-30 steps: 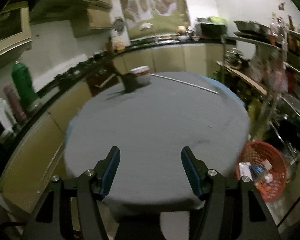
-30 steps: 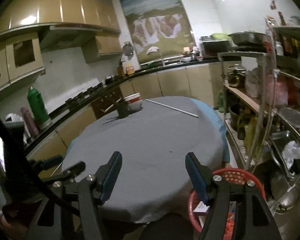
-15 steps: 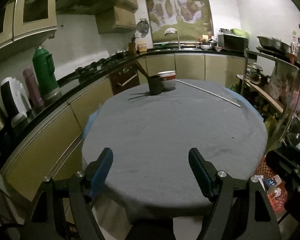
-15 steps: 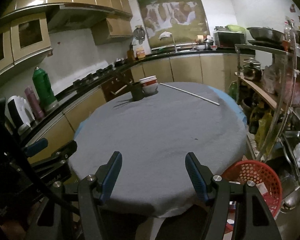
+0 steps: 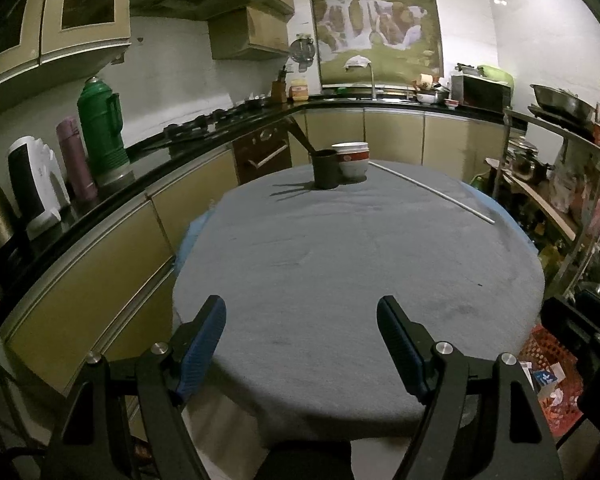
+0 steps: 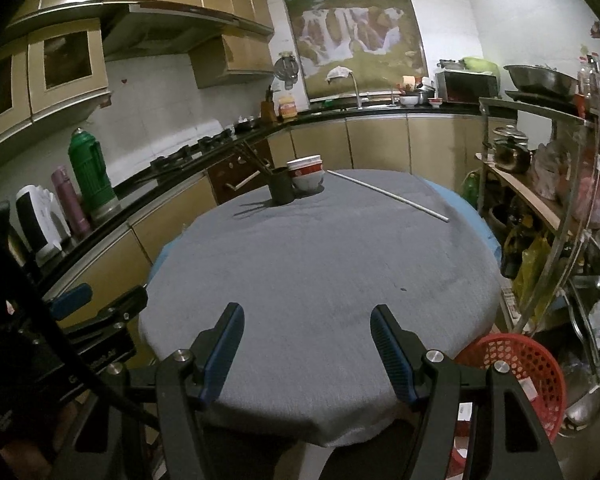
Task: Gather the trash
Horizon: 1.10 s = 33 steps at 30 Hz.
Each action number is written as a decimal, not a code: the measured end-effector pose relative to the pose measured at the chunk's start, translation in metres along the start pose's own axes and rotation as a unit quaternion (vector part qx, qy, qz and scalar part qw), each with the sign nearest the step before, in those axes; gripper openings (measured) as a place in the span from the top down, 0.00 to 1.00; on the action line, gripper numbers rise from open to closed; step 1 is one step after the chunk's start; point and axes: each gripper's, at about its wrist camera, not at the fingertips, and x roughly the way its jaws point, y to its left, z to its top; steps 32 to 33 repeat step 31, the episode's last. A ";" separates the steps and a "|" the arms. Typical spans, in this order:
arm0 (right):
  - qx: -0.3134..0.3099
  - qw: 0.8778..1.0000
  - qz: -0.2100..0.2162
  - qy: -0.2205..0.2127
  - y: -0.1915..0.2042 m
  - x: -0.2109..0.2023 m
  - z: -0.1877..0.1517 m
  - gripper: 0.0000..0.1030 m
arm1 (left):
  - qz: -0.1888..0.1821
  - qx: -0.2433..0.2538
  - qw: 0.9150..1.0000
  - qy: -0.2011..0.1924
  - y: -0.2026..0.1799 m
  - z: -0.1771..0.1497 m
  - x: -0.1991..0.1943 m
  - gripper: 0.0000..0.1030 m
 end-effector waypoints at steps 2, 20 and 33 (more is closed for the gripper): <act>0.001 1.000 0.002 0.001 0.001 0.003 0.001 0.32 | 0.002 -0.002 1.000 0.002 0.001 0.001 0.003 0.24; 0.007 1.000 -0.003 0.016 -0.007 0.048 0.018 0.32 | -0.002 -0.008 1.000 0.030 0.003 0.013 0.049 0.24; 0.006 0.999 -0.007 0.045 -0.010 0.100 0.027 0.32 | -0.026 -0.024 0.997 0.064 0.018 0.020 0.106 0.24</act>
